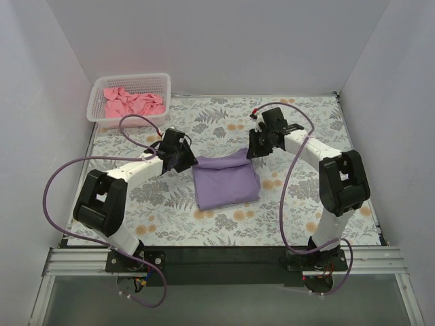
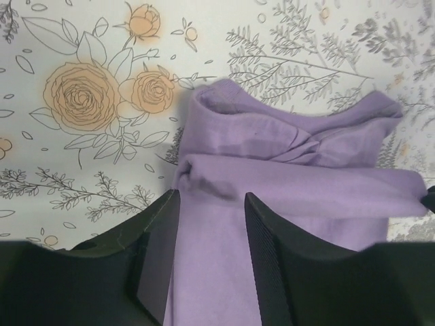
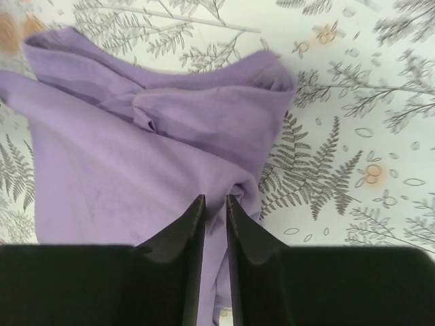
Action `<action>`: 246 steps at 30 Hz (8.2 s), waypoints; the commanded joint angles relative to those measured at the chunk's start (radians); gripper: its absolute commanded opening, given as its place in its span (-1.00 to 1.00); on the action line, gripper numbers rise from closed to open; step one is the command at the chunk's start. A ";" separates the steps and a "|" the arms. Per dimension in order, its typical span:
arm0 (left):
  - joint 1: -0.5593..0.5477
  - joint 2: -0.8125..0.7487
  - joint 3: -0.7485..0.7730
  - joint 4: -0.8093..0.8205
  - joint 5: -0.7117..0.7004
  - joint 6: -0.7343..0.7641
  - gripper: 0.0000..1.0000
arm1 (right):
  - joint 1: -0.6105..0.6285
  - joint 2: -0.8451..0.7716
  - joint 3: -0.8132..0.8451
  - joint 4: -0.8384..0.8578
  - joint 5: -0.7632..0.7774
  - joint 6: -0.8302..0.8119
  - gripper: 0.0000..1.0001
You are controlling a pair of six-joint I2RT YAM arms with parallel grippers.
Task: Fold and stack the t-shirts
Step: Fold the tshirt, then neatly place the folded tshirt to the corner
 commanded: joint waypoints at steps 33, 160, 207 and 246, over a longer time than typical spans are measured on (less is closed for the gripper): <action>0.026 0.319 0.090 0.390 0.041 -0.005 -0.77 | -0.132 0.269 -0.121 0.856 -0.464 0.335 0.10; 0.038 -0.264 -0.158 -0.234 0.082 0.117 0.47 | -0.020 -0.585 -0.628 0.204 0.095 0.165 0.40; 0.398 0.338 0.438 -0.446 -0.853 0.375 -1.00 | -0.017 -0.782 -0.609 0.092 0.044 0.032 0.40; 0.283 0.117 0.322 -0.381 -0.407 0.398 0.29 | -0.017 -0.897 -0.618 0.001 0.007 0.067 0.39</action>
